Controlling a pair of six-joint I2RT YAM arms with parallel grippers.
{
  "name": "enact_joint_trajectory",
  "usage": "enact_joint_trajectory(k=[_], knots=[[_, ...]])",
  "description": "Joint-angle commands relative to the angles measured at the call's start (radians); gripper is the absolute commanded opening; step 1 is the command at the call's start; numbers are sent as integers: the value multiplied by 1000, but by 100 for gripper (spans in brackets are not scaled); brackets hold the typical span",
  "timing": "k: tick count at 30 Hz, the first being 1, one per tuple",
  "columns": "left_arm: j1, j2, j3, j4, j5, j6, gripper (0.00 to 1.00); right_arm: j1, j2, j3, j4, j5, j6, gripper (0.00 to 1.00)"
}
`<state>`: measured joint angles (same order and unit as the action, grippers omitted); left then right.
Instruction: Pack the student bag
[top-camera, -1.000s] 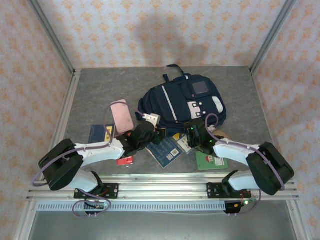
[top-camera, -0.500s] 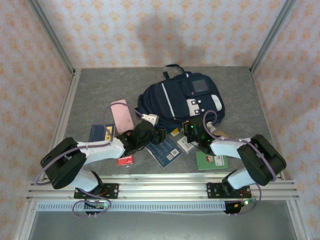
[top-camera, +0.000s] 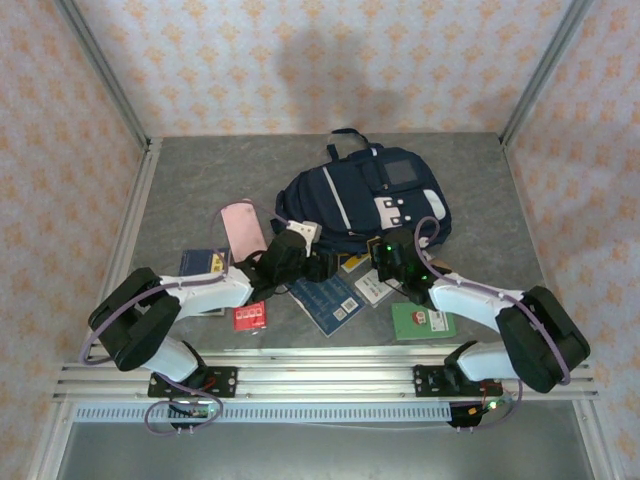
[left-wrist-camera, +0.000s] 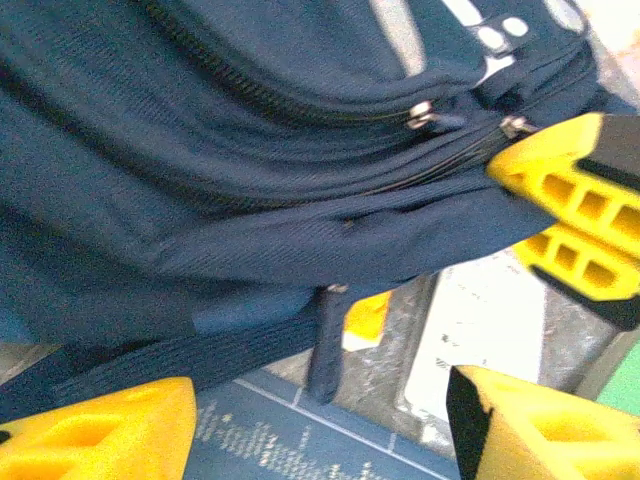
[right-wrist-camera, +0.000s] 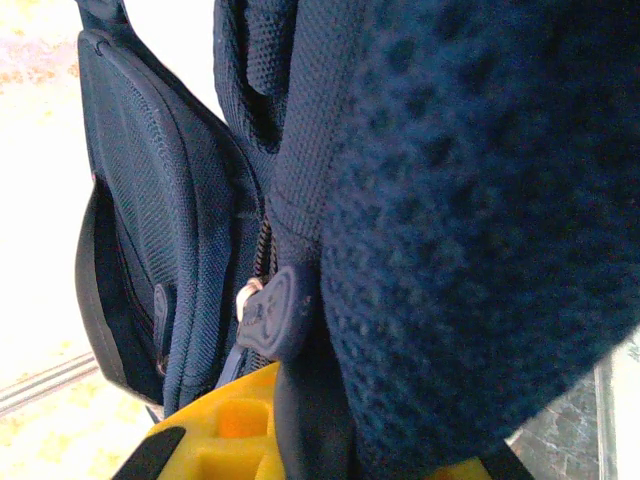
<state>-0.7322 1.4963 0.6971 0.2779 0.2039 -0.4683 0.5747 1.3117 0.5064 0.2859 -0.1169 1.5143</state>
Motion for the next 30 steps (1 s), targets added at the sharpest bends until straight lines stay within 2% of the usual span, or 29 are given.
enact_joint_trajectory(k=[1,7,15,26,30], knots=[[11,29,57,32,65,-28,68,-4,-52,35,15,-12,-22,0],[45,110,133,-9,217,-123,65,-4,-80,35,3,-17,-19,0],[65,92,123,-42,260,-169,62,-7,-112,40,-19,-24,-23,0],[68,128,130,-39,335,-180,40,-7,-118,46,-14,-39,-16,0],[68,152,140,-49,340,-169,36,-9,-118,53,-14,-46,-15,0]])
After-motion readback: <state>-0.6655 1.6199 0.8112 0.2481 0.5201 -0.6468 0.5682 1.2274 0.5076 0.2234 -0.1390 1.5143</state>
